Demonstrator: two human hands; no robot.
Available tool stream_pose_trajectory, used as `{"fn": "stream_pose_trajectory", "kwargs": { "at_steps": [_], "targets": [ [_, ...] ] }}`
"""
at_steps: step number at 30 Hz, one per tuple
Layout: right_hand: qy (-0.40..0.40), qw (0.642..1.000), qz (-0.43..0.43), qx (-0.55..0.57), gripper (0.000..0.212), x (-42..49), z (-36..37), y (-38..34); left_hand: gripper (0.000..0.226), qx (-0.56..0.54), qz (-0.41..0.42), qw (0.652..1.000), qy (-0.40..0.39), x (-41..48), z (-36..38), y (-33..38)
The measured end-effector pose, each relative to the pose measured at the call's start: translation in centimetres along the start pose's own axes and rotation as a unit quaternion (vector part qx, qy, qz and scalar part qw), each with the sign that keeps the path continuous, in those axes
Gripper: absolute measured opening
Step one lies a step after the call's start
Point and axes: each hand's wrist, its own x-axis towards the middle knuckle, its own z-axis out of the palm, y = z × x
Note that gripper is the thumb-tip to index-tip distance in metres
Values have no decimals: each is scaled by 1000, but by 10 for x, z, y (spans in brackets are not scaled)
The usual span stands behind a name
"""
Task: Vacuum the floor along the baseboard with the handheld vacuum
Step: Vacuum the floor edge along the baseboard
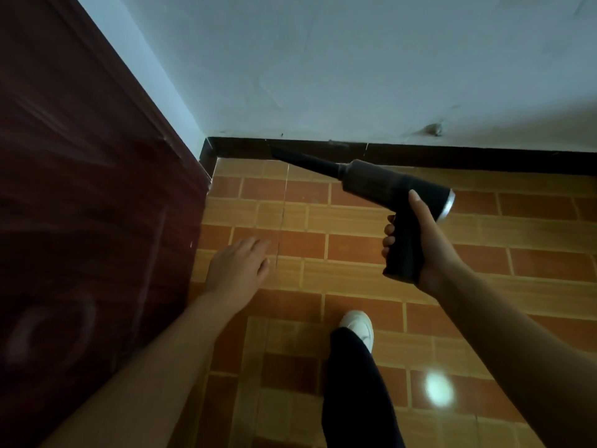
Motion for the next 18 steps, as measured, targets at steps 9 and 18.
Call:
{"fn": "stream_pose_trajectory", "kwargs": {
  "at_steps": [9,18],
  "targets": [
    [-23,998,29,-51,49,141,33,-31,32,1,-66,997,43,125,39,-29],
    [-13,998,37,-49,46,263,46,6,37,10,-43,997,60,213,142,-75]
  ]
}}
